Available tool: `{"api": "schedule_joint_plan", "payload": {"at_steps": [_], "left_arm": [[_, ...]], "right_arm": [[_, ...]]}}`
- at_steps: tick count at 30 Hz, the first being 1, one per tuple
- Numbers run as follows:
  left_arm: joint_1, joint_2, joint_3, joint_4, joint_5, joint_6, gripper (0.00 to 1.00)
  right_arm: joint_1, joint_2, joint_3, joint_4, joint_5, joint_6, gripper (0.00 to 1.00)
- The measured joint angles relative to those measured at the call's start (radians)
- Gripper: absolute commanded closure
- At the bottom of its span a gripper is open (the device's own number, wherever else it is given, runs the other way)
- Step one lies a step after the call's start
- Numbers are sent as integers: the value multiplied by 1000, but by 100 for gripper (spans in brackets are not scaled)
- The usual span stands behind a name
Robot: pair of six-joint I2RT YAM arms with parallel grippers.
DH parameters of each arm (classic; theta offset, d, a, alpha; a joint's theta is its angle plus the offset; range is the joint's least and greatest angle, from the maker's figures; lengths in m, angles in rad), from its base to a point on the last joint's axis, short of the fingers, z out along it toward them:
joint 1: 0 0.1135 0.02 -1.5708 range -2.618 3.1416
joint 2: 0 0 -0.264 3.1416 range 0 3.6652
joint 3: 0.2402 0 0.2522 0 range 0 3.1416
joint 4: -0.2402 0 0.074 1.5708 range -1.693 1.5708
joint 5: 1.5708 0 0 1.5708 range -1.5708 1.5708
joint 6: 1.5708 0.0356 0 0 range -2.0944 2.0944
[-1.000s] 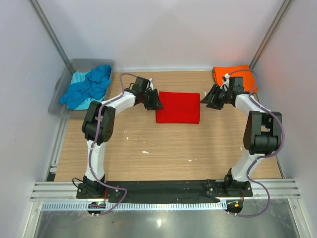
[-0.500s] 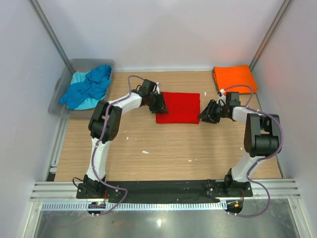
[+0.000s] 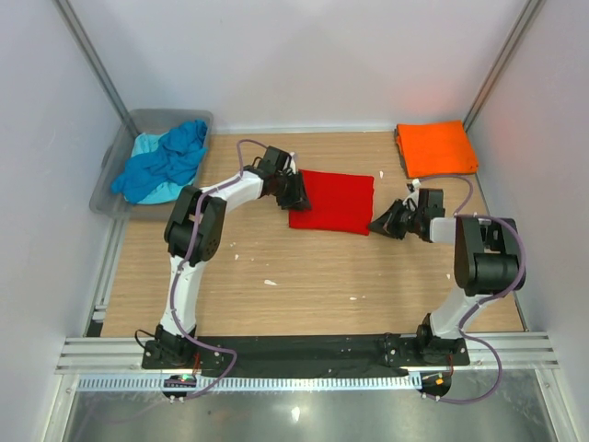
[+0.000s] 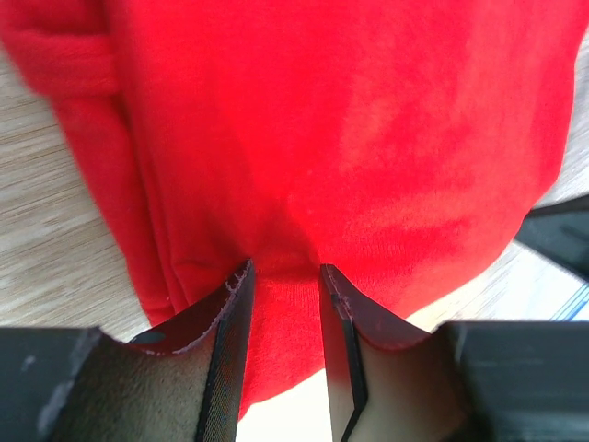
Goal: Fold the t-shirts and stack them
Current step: Fold the tshirt
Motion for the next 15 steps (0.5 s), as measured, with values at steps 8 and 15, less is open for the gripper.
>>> {"api": "schedule_joint_plan", "payload": {"at_steps": [8,15], "left_arm": [[1,-8,-21,16,-23,-42,65],[0,-22,-24,5,-34,-68,59]], "right_arm": [[6,-85,-163,196,92,178,99],[7,-146,-178,134,150,235,71]]}}
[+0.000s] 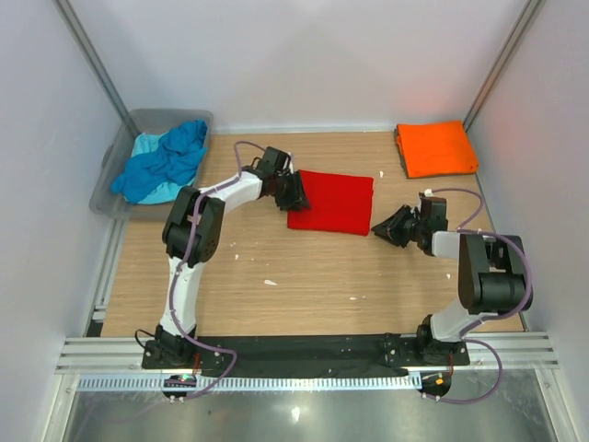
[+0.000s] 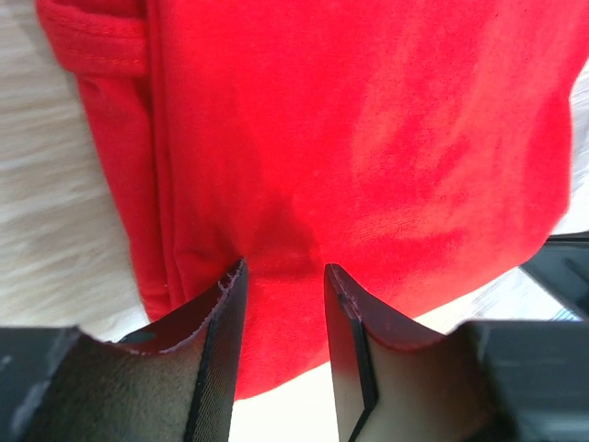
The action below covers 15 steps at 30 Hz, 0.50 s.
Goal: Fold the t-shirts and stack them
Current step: Fold the tshirt
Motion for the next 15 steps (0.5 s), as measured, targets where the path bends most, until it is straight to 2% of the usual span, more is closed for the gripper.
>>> {"api": "schedule_joint_plan", "payload": {"at_steps": [3,4,8,15], "left_arm": [[1,-13,5,-40,-2,13,58],[1,-19,12,-60,-3,18,58],[0,-43,43,-110,-3,23,57],[-15,-75,78,-117,0,23,58]], "right_arm": [[-3,-43,62,-175,31,-32,70],[-4,-60,115,-257,42,-49,76],[-4,-101,221,-360,40,-89,99],[-4,-16,406,-394,-110,-126,99]]}}
